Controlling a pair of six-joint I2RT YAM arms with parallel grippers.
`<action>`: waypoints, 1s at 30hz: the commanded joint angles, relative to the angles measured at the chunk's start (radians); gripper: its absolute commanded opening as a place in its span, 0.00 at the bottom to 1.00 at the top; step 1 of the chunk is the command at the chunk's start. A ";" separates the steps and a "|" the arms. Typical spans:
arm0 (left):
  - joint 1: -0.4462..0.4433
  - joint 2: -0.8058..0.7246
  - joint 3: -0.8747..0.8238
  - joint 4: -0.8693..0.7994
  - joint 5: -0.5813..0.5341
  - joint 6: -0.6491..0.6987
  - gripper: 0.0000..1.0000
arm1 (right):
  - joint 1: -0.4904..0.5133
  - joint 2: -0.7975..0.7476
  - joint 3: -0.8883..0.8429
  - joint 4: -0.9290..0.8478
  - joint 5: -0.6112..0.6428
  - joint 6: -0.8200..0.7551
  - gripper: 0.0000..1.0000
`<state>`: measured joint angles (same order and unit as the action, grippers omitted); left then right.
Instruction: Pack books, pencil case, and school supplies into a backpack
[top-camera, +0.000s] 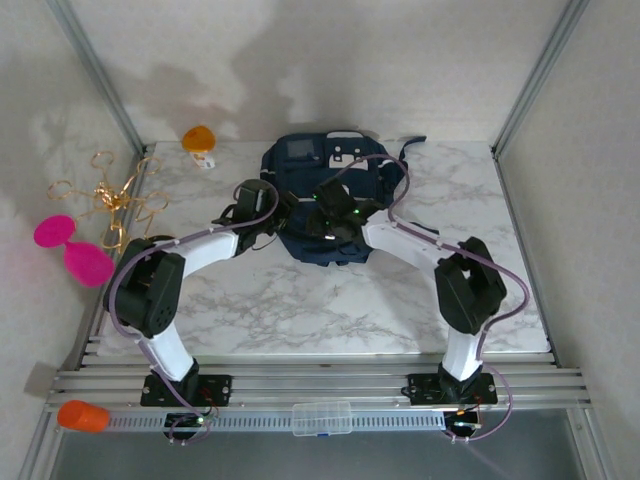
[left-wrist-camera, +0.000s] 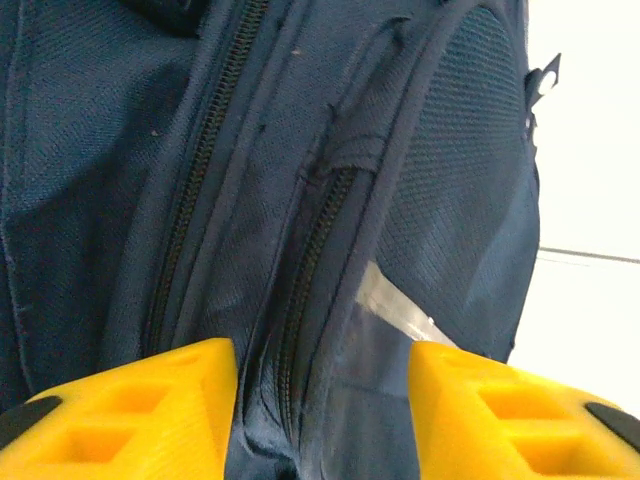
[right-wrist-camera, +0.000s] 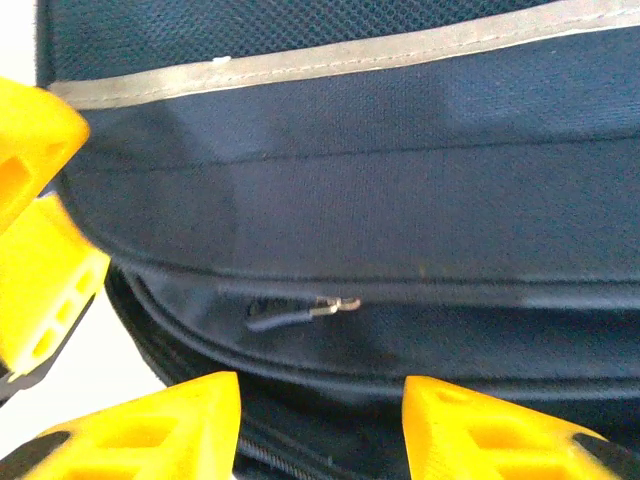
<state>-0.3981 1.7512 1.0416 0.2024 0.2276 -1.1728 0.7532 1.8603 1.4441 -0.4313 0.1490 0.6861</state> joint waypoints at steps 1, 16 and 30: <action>-0.007 0.035 0.056 0.016 -0.038 -0.033 0.43 | 0.011 0.047 0.066 -0.021 0.034 0.066 0.45; -0.039 0.095 0.133 0.020 0.006 -0.098 0.00 | 0.013 0.072 0.106 -0.059 0.103 0.121 0.46; -0.097 -0.013 0.110 0.002 -0.015 -0.112 0.00 | -0.032 -0.010 -0.022 0.114 0.089 0.162 0.39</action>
<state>-0.4667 1.7996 1.1389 0.1745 0.1856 -1.2770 0.7391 1.8912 1.4387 -0.3901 0.2340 0.8497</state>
